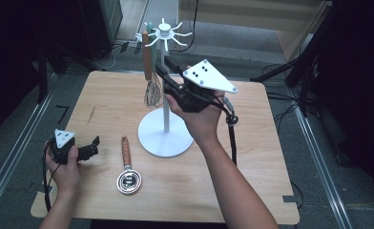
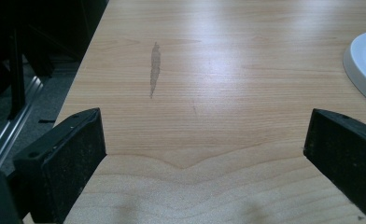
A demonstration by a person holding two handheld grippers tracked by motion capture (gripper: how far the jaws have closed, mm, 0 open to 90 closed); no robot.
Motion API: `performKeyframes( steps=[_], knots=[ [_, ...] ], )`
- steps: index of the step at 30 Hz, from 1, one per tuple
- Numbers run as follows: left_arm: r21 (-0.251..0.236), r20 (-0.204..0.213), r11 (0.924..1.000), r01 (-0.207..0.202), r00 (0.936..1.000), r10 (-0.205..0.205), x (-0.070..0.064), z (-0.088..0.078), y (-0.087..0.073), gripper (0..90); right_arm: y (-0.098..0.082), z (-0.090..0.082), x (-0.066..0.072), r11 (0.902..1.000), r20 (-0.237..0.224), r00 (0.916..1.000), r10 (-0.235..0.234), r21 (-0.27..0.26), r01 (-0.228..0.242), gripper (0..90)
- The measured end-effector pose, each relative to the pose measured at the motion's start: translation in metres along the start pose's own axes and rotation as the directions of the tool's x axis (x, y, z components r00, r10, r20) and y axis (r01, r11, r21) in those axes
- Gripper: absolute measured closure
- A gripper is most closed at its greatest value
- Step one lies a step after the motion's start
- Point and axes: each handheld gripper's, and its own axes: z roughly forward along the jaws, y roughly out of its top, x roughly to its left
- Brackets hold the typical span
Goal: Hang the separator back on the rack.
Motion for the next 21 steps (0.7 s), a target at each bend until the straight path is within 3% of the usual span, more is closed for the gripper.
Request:
performKeyframes(
  steps=[9,21],
  knots=[
    [-0.002,0.003,1.0,-0.004,1.0,0.004,-0.001,0.0,0.0,0.0,-0.028,-0.015,-0.012,0.9989,0.044,0.9989,0.019,0.042,-0.021,38.1],
    [-0.005,-0.002,1.0,-0.003,1.0,0.003,-0.001,0.0,0.0,0.0,-0.068,-0.043,-0.035,0.9951,0.124,0.9922,0.017,0.095,-0.029,32.3]
  ],
)
